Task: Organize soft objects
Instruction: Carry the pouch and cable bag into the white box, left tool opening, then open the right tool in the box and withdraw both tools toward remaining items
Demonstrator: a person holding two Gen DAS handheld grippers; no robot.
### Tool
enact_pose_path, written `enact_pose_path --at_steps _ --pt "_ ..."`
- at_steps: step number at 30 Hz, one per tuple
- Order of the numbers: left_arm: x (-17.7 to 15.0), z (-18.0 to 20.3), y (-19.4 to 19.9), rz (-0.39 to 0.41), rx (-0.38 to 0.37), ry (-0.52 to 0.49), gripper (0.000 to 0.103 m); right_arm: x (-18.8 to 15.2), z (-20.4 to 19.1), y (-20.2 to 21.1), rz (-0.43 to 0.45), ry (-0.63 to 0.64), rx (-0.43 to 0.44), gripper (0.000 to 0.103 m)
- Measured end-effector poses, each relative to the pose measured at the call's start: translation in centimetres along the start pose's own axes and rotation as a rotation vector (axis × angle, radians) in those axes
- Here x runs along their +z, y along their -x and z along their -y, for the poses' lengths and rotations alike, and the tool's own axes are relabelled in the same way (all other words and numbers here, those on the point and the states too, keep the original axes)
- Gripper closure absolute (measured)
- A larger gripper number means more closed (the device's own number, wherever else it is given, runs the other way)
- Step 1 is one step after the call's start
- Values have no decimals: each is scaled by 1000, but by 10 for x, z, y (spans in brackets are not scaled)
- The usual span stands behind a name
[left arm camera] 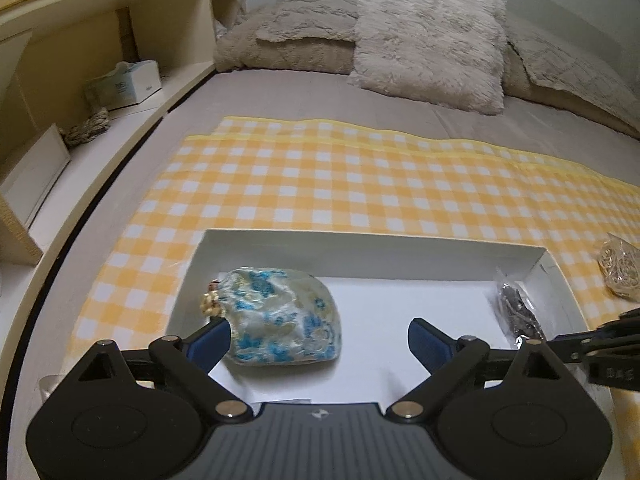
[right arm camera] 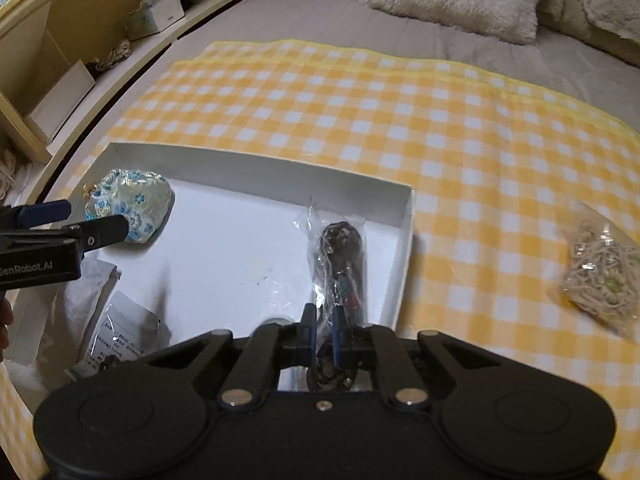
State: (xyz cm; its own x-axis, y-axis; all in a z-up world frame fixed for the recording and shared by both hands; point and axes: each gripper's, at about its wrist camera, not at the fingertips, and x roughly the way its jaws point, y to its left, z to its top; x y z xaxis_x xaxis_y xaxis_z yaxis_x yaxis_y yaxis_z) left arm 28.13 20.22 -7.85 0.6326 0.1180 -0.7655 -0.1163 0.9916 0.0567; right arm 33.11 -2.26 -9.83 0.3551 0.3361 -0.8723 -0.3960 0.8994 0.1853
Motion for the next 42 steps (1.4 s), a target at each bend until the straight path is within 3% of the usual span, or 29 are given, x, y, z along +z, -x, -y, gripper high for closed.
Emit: enact_pose_path --at_steps 7,12,17,21,26,34,37,42 --pt "0 9 0 3 -21 -33 8 0 0 -19 -17 0 -71 94" --pt "-1 11 6 14 -32 -39 8 3 -4 -9 100 -40 -195 94" --pt "-2 10 15 26 -36 -40 8 7 4 5 130 -110 -153 93" --pt "-3 9 26 38 -38 -27 8 7 8 21 133 -143 -111 83" --pt "-6 7 48 62 -43 -7 8 1 4 43 167 -138 -75 78" --pt "-14 0 87 98 -37 27 7 -15 -5 86 244 -113 -51 50" --pt "-17 -3 98 106 -33 45 0 -20 -9 98 263 -106 -43 42" --pt "-20 -8 118 118 -28 67 0 -29 -17 114 297 -93 -45 25"
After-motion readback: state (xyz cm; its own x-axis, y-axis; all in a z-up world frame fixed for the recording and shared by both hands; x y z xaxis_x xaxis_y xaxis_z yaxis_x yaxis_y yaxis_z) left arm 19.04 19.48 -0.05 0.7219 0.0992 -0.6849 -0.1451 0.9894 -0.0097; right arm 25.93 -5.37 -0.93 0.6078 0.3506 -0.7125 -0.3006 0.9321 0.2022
